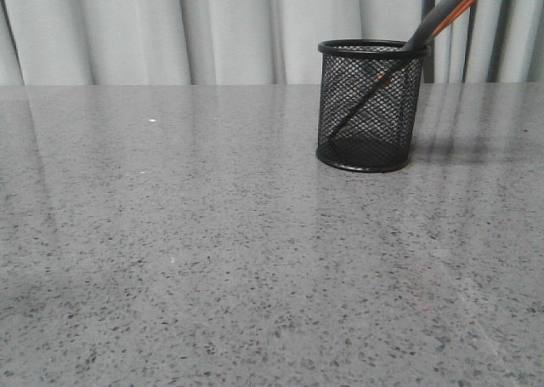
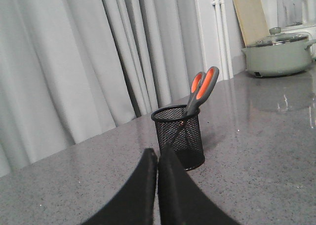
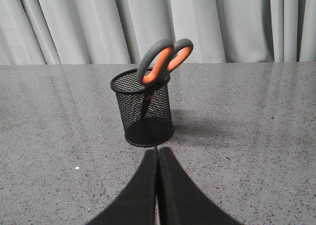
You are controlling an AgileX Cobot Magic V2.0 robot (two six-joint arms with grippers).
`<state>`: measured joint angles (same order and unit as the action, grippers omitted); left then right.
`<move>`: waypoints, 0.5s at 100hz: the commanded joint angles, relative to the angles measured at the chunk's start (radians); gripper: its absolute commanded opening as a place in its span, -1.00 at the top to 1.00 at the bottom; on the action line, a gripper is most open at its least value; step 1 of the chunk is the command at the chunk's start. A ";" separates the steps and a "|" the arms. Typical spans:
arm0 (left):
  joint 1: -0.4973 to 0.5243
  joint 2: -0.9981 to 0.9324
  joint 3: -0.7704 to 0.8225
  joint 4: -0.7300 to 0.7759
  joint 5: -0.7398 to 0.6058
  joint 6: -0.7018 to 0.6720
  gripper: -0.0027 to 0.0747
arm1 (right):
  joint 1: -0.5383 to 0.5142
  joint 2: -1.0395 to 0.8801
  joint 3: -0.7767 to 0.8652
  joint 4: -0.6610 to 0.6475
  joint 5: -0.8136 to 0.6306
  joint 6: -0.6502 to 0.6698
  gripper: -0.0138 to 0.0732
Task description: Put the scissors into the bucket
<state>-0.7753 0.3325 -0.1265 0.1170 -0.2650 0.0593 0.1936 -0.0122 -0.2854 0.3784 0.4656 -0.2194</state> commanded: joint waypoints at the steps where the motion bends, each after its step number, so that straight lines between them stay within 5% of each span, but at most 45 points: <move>1: 0.023 0.006 -0.018 -0.020 -0.081 -0.013 0.99 | 0.001 -0.012 -0.022 0.010 -0.080 -0.009 0.83; 50: 0.539 -0.197 0.122 -0.110 0.065 -0.119 0.99 | 0.001 -0.012 -0.022 0.010 -0.080 -0.009 0.83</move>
<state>-0.3008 0.1812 -0.0088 0.0223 -0.1624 -0.0447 0.1936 -0.0122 -0.2854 0.3784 0.4656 -0.2194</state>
